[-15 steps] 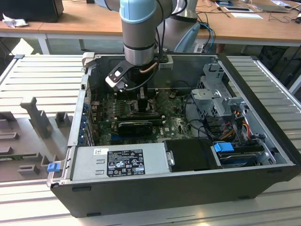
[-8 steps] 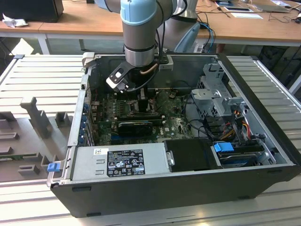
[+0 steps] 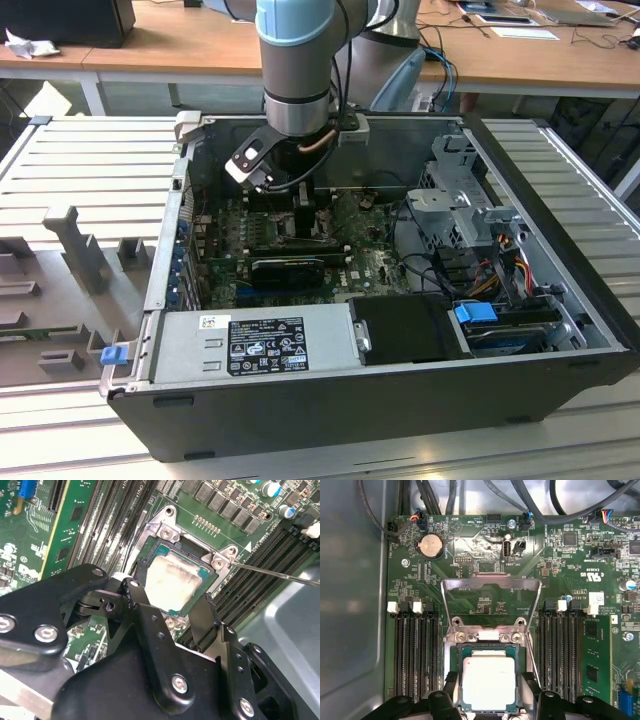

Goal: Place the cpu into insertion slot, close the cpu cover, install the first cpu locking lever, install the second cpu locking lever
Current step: 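Place the cpu into insertion slot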

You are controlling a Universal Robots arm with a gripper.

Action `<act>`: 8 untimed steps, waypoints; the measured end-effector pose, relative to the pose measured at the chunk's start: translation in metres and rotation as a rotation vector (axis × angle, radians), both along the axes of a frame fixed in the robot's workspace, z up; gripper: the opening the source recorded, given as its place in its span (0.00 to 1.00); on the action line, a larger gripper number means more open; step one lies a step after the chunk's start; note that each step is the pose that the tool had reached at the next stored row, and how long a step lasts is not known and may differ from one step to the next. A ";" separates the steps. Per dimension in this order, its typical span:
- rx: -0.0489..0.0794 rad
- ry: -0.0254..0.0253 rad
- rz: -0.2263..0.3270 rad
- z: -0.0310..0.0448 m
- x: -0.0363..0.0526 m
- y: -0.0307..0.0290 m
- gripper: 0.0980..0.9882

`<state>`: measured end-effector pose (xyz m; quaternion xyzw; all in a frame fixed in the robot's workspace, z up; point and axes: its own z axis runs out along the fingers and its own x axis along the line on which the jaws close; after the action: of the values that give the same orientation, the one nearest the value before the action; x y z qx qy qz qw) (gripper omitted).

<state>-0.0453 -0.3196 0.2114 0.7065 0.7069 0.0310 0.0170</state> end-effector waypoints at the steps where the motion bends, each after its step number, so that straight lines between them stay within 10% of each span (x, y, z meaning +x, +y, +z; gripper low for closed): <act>1: 0.000 0.0000 0.000 0.0010 0.0000 0.0000 0.56; 8: 0.000 0.0001 -0.002 0.0071 0.0000 0.0000 0.20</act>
<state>-0.0452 -0.3195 0.2185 0.7071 0.7062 0.0309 0.0170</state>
